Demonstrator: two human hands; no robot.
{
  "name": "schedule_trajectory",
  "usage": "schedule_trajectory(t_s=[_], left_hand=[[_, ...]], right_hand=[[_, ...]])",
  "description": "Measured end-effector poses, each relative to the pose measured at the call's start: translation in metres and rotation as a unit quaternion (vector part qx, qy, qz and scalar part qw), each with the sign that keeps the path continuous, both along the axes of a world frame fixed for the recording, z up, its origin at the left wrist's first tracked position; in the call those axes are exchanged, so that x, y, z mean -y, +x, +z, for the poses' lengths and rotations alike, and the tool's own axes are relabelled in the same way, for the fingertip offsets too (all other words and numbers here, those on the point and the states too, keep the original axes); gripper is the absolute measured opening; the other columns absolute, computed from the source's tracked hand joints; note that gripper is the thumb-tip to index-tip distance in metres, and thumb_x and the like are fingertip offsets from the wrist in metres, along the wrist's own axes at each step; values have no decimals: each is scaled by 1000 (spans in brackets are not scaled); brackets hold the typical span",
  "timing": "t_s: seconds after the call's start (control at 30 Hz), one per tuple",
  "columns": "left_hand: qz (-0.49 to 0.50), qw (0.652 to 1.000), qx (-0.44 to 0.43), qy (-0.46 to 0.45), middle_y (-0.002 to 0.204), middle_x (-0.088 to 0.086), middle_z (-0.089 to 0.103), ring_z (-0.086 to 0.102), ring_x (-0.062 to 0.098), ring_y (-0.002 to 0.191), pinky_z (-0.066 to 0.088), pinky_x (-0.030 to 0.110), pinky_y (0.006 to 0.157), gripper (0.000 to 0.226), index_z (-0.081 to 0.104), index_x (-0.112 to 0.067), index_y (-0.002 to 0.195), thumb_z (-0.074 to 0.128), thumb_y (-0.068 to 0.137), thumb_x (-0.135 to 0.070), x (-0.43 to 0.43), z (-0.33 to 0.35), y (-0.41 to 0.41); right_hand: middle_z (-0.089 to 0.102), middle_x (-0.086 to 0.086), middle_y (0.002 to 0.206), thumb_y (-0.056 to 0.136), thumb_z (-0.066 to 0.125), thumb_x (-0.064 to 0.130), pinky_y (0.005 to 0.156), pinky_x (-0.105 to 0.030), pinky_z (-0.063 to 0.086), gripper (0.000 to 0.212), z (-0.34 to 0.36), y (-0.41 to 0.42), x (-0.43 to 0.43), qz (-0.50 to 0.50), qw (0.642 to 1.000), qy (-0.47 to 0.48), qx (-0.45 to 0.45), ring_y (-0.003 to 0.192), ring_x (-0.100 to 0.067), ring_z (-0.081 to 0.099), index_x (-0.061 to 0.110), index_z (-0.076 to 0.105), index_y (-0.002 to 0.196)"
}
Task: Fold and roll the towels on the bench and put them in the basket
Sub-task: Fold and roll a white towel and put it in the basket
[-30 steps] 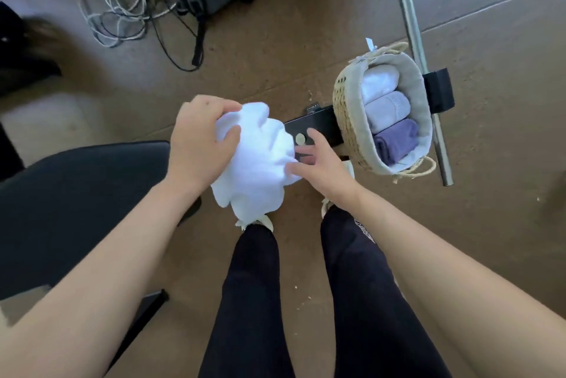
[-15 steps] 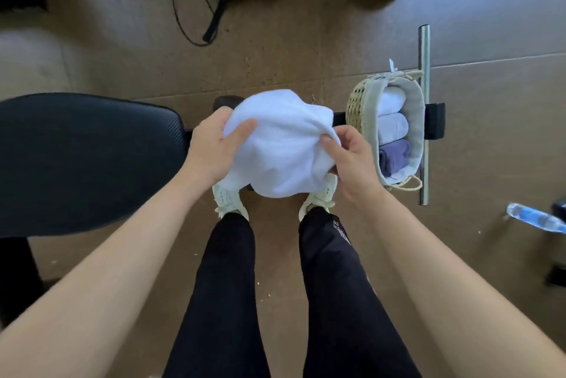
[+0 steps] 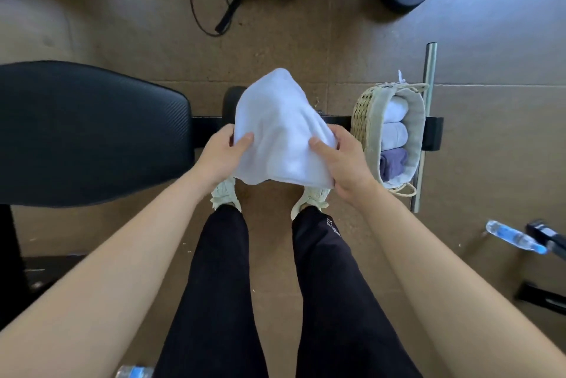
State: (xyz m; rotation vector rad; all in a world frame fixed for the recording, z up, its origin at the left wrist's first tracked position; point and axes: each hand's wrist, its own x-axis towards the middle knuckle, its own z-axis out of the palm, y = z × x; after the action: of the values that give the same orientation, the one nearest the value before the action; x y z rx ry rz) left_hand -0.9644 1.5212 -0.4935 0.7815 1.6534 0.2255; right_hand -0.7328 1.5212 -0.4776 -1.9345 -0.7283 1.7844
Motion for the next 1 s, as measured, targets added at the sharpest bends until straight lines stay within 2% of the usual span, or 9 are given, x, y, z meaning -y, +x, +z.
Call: schedule_trajectory(t_s=[0.1,0.23,0.4,0.47,0.57,0.7,0.77,0.9,1.0], left_hand=[[12,999,24,45,132,-12,54,57,12,118,52,32,94,58,39,-24,152,65,101,-25,15,17,-2],[-65,993,53,82,158,-7,37,48,24,139,51,49,108,87,33,-36,158,81,87,-20,33,34,-5],[-23,988,40,147,158,-6,32,41,18,141,45,37,112,55,55,-48,130,83,83,-49,39,45,-8],[-14,983,48,175,148,-14,44,43,11,137,42,31,108,45,59,-46,123,82,85,-48,37,55,-14],[4,974,70,214,114,-27,62,62,7,115,53,30,98,30,65,-37,115,78,89,-45,35,81,-32],[-9,957,-1,290,89,-9,75,70,12,83,60,46,75,33,76,-21,98,64,91,-51,40,104,-67],[2,946,-46,321,80,-7,74,66,14,71,55,41,63,33,73,-19,88,60,92,-48,43,115,-82],[37,916,-134,376,68,-10,66,56,12,59,43,33,52,25,67,-22,79,65,93,-43,55,132,-115],[72,893,-206,395,65,-6,65,58,16,58,40,31,47,20,66,-21,75,72,88,-36,64,135,-139]], right_hand=[[70,-12,110,100,60,13,74,-39,61,12,29,-8,-13,-78,996,-20,-25,93,-24,70,12,63,111],[70,-14,103,107,48,12,58,-29,57,28,71,-36,-37,-142,976,-67,-149,72,-17,71,1,54,133],[66,-10,96,104,56,13,55,-24,54,38,100,-78,-53,-106,984,-74,-120,64,-10,66,2,52,140],[67,-13,110,103,58,15,59,-27,57,32,108,-96,-53,-68,991,-75,-87,78,-16,69,8,57,134],[62,-21,129,99,64,18,85,-46,63,25,120,-125,-48,-15,995,-72,-61,110,-34,68,14,61,124],[64,-24,121,94,71,14,96,-63,54,28,141,-171,-41,9,996,-72,-60,99,-35,67,9,63,120],[65,-27,122,88,74,16,95,-68,52,33,152,-195,-38,24,997,-61,-47,97,-37,67,10,64,118],[64,-29,116,91,72,12,89,-64,57,27,170,-238,-34,33,997,-48,-53,91,-36,67,6,62,116],[64,-24,111,96,67,9,70,-43,62,23,181,-265,-29,62,996,-41,-55,85,-30,69,5,61,118]])
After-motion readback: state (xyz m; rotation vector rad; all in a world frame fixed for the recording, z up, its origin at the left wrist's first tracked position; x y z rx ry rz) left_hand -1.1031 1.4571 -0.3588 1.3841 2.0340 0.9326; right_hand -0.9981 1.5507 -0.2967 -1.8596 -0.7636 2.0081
